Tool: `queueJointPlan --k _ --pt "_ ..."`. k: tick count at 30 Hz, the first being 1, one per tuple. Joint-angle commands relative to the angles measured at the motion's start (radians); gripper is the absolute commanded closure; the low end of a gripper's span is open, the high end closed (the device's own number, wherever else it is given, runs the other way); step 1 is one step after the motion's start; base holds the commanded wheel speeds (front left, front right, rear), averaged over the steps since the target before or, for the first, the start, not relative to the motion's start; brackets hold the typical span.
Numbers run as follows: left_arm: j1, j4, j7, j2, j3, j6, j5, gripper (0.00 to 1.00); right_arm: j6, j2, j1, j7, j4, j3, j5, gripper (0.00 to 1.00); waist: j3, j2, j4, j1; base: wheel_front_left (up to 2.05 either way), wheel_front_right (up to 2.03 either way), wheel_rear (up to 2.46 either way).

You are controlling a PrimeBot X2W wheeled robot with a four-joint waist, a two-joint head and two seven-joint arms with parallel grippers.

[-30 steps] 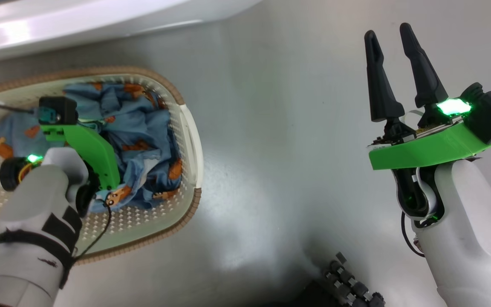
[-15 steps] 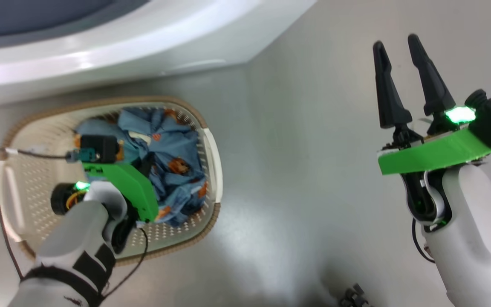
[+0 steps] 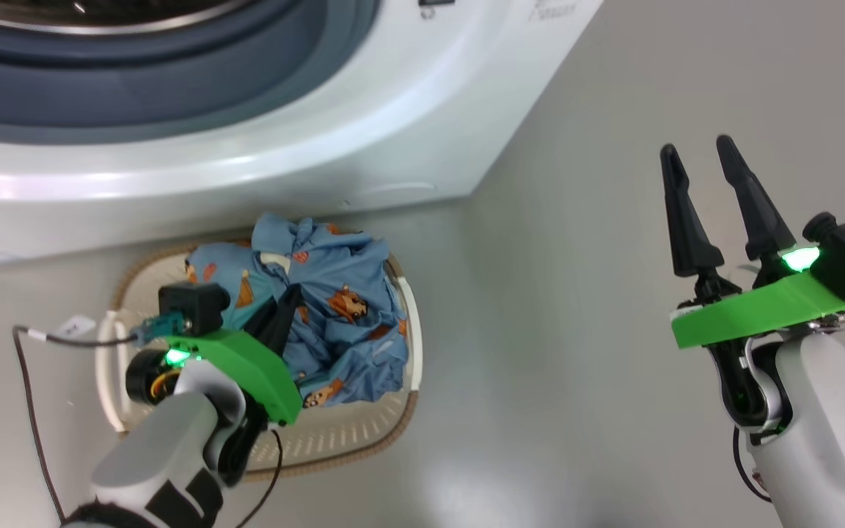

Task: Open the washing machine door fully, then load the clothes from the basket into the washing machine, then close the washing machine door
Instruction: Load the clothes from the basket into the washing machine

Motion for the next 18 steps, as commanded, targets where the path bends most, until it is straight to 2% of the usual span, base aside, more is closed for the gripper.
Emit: queueJointPlan --k 1,12,18 --pt "0.025 -0.031 -0.023 0.029 0.021 -0.004 -0.011 1.0 0.006 -0.015 0.037 -0.008 -0.016 0.01 0.006 0.0 -0.09 0.0 0.042 0.0002 0.0 0.0 0.0" --pt "0.117 -0.172 -0.047 0.058 0.077 -0.002 -0.021 1.0 0.006 -0.042 0.105 -0.008 0.005 0.006 0.02 0.0 -0.237 0.0 0.08 0.0002 0.0 0.0 0.0" --pt "0.167 -0.275 -0.047 0.072 0.163 0.029 0.024 1.0 0.006 -0.055 0.133 -0.008 0.011 0.003 0.027 0.0 -0.29 0.0 0.095 0.0002 0.0 0.0 0.0"
